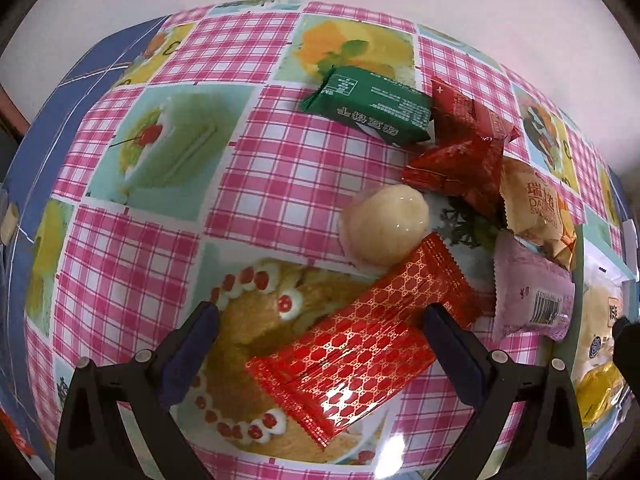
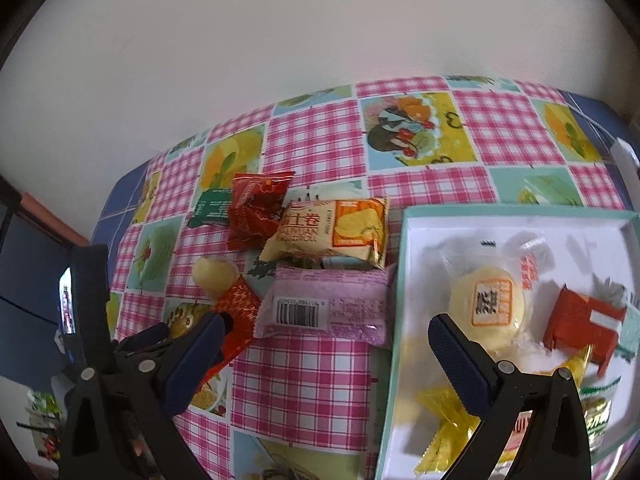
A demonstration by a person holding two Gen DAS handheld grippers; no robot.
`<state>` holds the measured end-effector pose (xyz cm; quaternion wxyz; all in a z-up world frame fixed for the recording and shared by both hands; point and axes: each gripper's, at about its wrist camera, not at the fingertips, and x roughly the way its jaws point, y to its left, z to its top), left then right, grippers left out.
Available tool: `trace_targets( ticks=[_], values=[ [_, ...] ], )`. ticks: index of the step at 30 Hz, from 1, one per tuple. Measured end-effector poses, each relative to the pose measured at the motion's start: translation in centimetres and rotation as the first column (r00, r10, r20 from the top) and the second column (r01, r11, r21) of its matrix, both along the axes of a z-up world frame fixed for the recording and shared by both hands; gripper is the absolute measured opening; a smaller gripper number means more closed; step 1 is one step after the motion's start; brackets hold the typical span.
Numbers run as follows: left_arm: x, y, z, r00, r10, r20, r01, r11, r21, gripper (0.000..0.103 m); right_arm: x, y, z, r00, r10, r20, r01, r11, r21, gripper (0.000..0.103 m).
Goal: Organize snacks
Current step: 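Grasp the pink barcode pack with right tool while left tool nudges red patterned bar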
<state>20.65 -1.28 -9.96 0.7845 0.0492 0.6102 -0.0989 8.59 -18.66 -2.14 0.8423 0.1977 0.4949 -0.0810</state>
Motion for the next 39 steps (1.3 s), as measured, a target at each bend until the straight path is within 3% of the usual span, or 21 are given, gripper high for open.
trace_targets(
  ticks=[3,8,11,21,35,39],
  values=[
    [0.6,0.6,-0.4,1.0,0.004,0.003,-0.004,1.0,-0.003,0.101,1.3,0.5,-0.4,0.999,0.038,-0.018,-0.038,0.999,-0.002,0.092],
    [1.2,2.9,-0.8,0.999,0.044,-0.002,-0.044,0.999,-0.006,0.102,3.7,1.6,-0.9,0.994,0.102,-0.039,-0.103,0.995,-0.016,0.09],
    [1.4,5.5,-1.2,0.997,0.079,-0.007,-0.079,0.997,-0.011,0.102,5.2,2.0,-1.5,0.988,0.14,-0.065,-0.142,0.989,-0.036,0.083],
    [1.3,11.1,-1.4,0.992,0.127,-0.026,-0.127,0.992,-0.015,0.102,6.3,1.8,-4.5,0.969,0.208,-0.13,-0.213,0.977,-0.021,0.082],
    [-0.2,8.7,-0.7,0.993,0.094,-0.07,-0.095,0.995,-0.014,0.101,1.5,2.0,-4.9,0.973,0.168,-0.16,-0.143,0.978,0.154,0.082],
    [-0.7,8.0,-0.4,0.994,0.079,-0.077,-0.081,0.997,-0.017,0.101,0.6,3.0,-4.1,0.969,0.192,-0.155,-0.175,0.977,0.12,0.082]
  ],
)
